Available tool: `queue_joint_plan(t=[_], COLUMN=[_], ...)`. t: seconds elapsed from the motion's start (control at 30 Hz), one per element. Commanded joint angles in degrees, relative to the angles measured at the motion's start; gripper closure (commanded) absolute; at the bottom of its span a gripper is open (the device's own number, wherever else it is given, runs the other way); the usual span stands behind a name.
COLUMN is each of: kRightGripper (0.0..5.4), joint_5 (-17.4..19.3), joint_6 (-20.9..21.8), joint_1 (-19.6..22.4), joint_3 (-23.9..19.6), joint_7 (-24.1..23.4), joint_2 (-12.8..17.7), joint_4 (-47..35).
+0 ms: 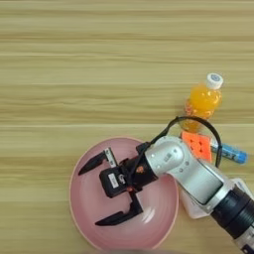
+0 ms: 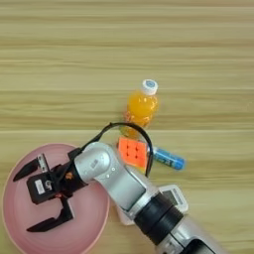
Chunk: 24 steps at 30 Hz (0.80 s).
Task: Move the objects on the table
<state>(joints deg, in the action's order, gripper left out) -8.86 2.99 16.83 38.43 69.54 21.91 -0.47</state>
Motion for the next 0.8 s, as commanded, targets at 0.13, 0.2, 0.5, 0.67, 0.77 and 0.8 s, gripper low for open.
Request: queue_joint_plan(t=[0.13, 0.2, 0.5, 0.67, 0.77, 0.8], kRightGripper=[0.03, 0.03, 0.03, 0.03, 0.03, 0.03], joint_5=[-3.66, -3.49, -3.36, -3.23, -3.37, -3.46], joint_6=[-2.5, -2.54, -1.83, -1.59, -1.43, -1.44], joint_1=[2.13, 2.26, 2.19, 2.16, 2.2, 2.22], joint_3=[1.87, 1.74, 1.42, 1.29, 1.34, 1.34], joint_7=[-3.18, -3.4, -4.16, -4.49, -4.55, -4.65], joint_2=[-1.65, -1.93, -2.22, -2.4, -2.34, -2.33], joint_4=[3.39, 3.55, 3.88, 3.94, 3.9, 3.9])
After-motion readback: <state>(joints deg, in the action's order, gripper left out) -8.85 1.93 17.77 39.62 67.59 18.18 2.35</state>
